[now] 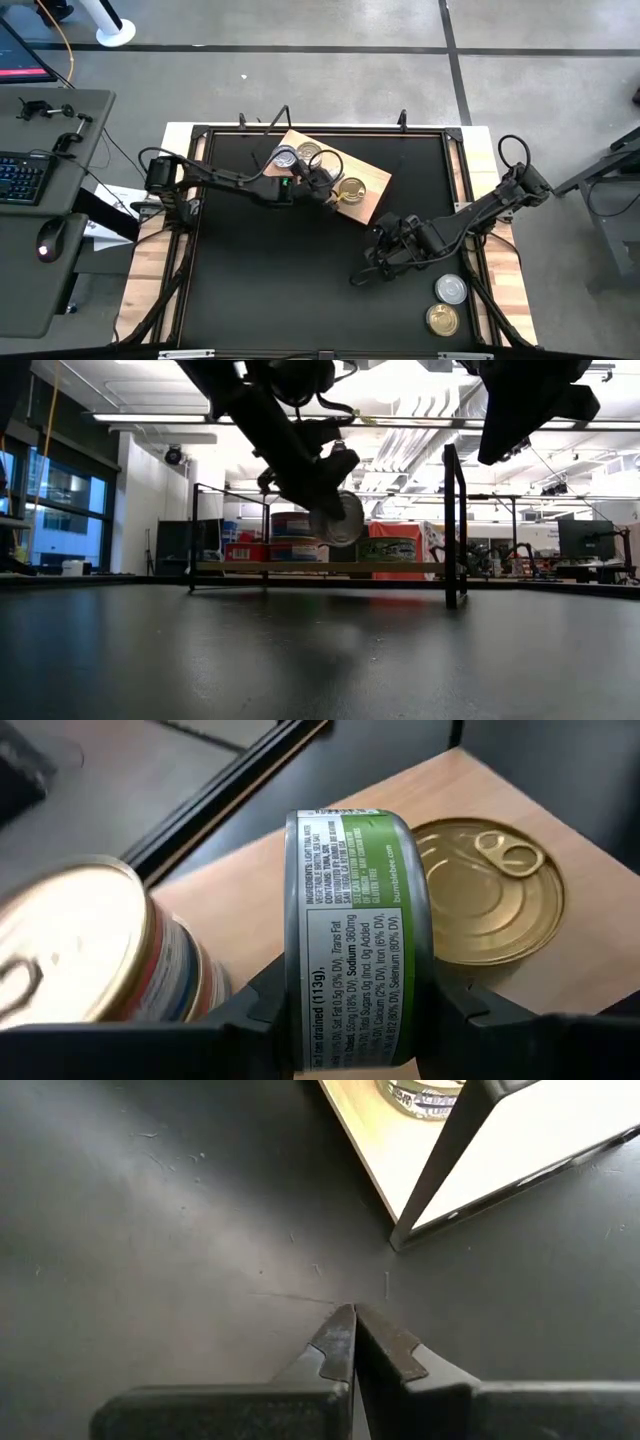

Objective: Stack canned seafood by type on shelf
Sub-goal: Put the top green tuna can on the shelf

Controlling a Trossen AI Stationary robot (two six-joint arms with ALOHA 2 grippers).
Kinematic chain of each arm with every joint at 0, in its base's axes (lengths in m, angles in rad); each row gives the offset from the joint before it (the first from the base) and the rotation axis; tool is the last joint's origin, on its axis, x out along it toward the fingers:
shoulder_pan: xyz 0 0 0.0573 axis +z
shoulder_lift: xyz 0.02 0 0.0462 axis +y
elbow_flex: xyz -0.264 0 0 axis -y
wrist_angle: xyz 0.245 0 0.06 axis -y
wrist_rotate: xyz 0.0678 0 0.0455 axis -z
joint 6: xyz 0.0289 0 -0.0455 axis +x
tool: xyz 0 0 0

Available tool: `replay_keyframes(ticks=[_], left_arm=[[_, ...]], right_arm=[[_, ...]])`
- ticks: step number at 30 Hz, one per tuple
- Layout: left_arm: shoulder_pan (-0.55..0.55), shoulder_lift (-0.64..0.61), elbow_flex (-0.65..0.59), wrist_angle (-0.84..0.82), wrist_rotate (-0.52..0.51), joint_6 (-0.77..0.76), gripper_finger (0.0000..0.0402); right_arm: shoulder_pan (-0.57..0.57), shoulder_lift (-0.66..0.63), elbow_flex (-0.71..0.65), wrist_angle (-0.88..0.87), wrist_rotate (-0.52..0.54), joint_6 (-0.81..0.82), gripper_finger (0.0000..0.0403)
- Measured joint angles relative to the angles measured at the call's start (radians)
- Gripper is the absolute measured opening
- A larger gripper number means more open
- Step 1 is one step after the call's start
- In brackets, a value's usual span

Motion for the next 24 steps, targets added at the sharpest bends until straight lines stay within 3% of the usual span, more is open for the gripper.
replay_keyframes(ticks=[24], left_arm=[[-0.002,0.052,0.0,0.152,0.018,-0.287,0.0117]], right_arm=[[0.0,0.0,0.0,0.011,0.002,-0.046,0.0]])
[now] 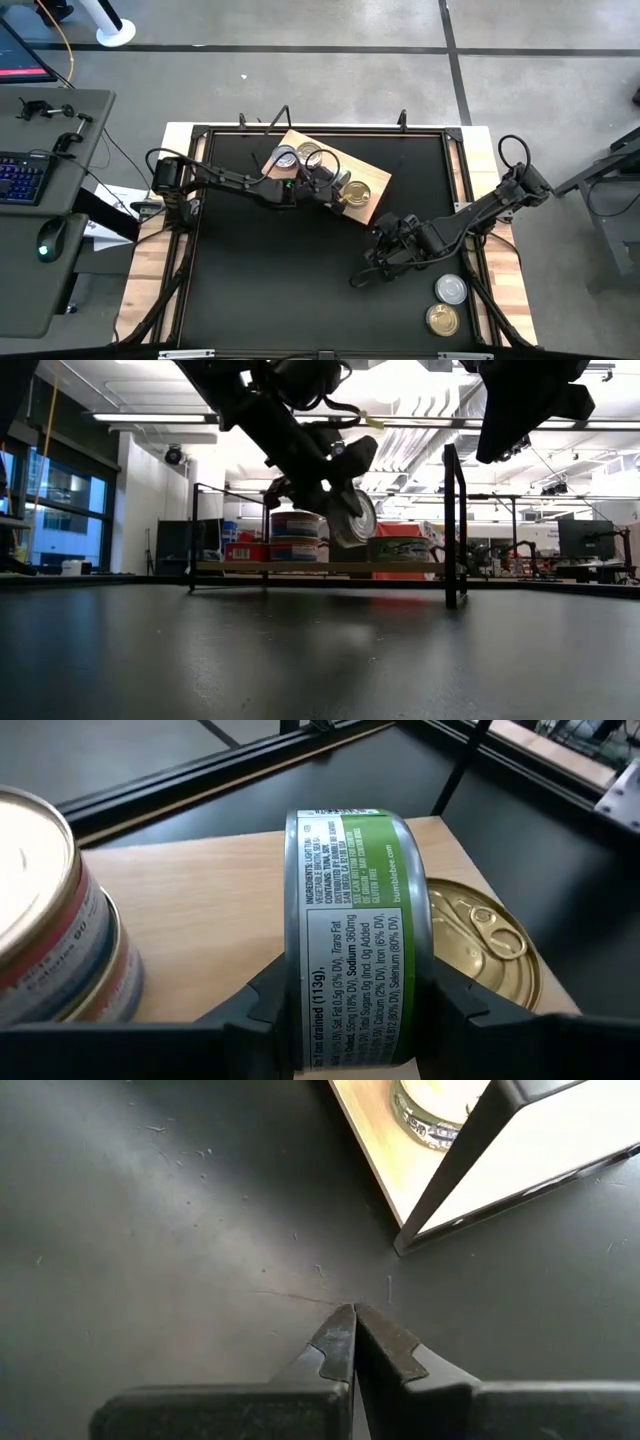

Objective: Stack canned seafood by type on shelf
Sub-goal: Put the top green tuna can on the shelf

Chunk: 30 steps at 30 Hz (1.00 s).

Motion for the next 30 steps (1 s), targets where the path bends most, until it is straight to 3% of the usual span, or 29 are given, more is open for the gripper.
replay_keyframes(ticks=[15,24,30], left_arm=[[-0.001,0.0,0.0,0.055,0.032,-0.165,0.0117],[0.014,-0.041,0.011,0.038,-0.023,0.023,0.0117],[0.012,-0.001,0.008,-0.015,-0.012,-0.04,0.0117]], right_arm=[[0.0,0.0,0.0,0.0,0.0,-0.015,0.0],[0.0,0.0,0.0,0.0,-0.002,-0.015,0.0],[0.0,0.0,0.0,-0.002,-0.002,-0.015,0.0]])
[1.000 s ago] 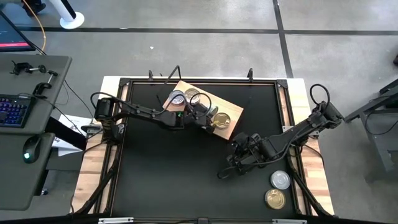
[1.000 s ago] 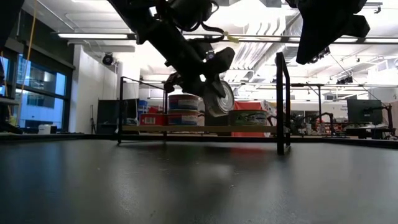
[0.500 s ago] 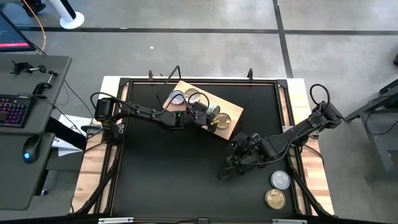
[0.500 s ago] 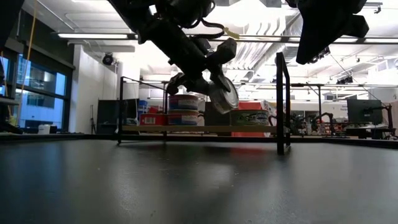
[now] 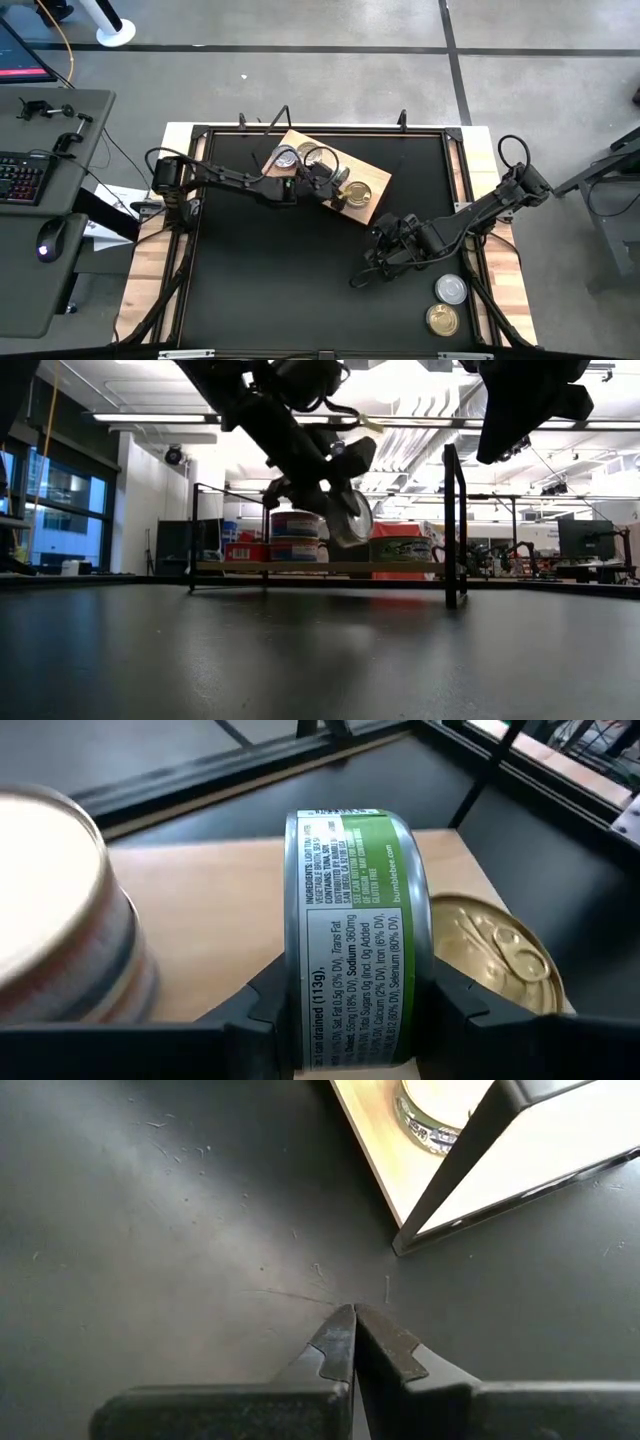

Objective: Stack canned seafood by type on shelf
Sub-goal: Put the top green tuna can on the shelf

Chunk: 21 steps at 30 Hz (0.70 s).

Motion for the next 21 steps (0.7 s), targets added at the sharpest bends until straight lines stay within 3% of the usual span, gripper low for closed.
replay_keyframes(ticks=[13,17,21], left_arm=[[-0.019,0.059,0.0,0.03,0.039,-0.123,0.0117],[-0.014,0.059,0.0,0.047,0.043,-0.079,0.0117],[0.01,0.025,0.0,0.002,0.043,0.073,0.0117]], right_arm=[[0.0,0.0,0.0,-0.002,0.001,0.0,0.0],[0.0,0.0,0.0,-0.002,0.001,0.0,0.0],[0.0,0.0,0.0,-0.004,0.001,0.0,0.0]])
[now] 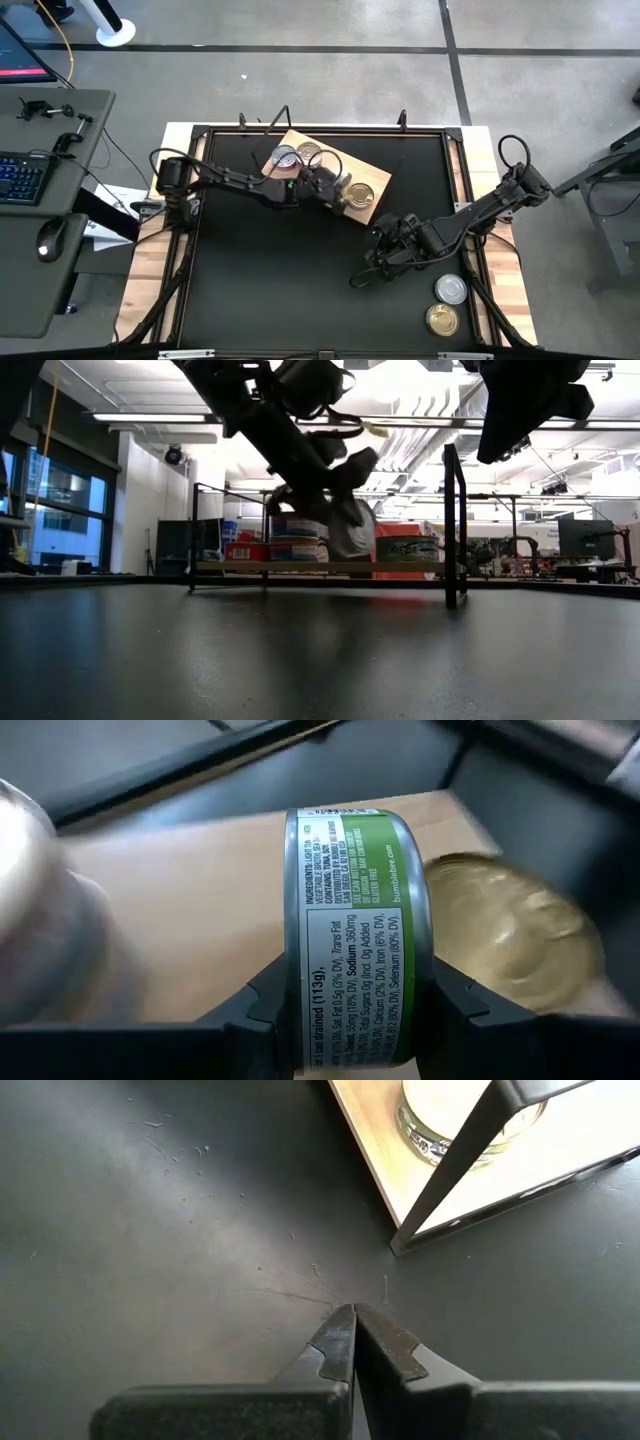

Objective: Stack canned seafood by type on shelf
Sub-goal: Put the top green tuna can on the shelf

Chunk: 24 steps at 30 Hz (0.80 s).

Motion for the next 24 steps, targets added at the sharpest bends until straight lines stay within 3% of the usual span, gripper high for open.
replay_keyframes(ticks=[3,7,10,12,17,24], left_arm=[[0.031,-0.042,0.0,-0.041,-0.006,0.197,0.0117],[0.042,-0.075,0.002,-0.091,0.03,0.618,0.0125],[0.021,-0.063,0.0,-0.176,0.049,0.829,0.0143],[0.004,-0.046,0.0,-0.195,0.051,0.918,0.0148],[-0.032,-0.021,0.0,-0.182,-0.059,1.06,0.0141],[-0.028,-0.021,0.0,-0.181,-0.04,1.135,0.0144]], right_arm=[[0.0,0.0,0.0,0.001,-0.001,0.0,0.0],[0.0,0.0,0.0,0.004,-0.001,0.0,0.0],[0.0,0.0,0.0,0.004,-0.001,0.0,0.0],[0.0,0.0,0.0,0.005,-0.001,0.0,0.0],[-0.002,0.0,0.0,0.007,0.002,0.002,0.0],[-0.002,0.0,0.0,0.01,0.004,0.027,0.0]])
